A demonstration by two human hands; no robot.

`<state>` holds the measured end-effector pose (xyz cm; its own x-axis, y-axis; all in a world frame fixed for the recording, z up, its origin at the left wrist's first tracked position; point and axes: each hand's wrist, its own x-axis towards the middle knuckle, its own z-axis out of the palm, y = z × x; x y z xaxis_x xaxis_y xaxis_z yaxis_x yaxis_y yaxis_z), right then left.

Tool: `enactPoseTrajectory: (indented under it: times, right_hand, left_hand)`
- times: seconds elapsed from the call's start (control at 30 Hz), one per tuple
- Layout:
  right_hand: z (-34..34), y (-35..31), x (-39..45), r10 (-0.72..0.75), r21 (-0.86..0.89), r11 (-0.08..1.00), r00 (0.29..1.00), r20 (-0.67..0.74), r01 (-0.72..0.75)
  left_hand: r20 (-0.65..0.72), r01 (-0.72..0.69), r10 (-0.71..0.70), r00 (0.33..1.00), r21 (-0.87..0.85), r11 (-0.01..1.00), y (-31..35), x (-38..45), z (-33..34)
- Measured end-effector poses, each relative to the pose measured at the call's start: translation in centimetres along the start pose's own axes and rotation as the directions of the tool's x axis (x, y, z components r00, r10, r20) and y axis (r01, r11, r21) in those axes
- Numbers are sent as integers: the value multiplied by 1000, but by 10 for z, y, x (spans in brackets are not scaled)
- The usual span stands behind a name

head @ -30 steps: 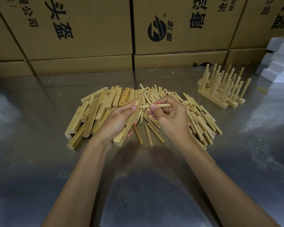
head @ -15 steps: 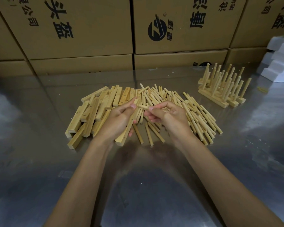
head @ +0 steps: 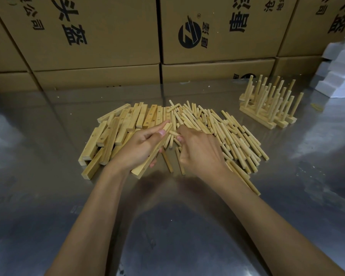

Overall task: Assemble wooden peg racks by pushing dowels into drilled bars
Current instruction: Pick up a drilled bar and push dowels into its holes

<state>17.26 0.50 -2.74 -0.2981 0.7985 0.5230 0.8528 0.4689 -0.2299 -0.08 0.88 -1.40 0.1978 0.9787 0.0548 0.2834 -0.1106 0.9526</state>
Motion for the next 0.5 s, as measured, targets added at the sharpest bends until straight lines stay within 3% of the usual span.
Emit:
enactPoseTrajectory:
  times: [0.13,0.27,0.5]
  right_hand:
    - [2,5,2,122,140,981,990,66,-130]
    - [6,10,2,248,409,864,955,164,-294]
    - [3,6,4,339,570,677,885,319,-465]
  left_hand:
    - [31,-13,11,999,61,998,1,-4,3]
    - [61,-16,13,998,36,999,-3,-1,1]
    - [96,13,-11,995,-16,1000,-9,4,-2]
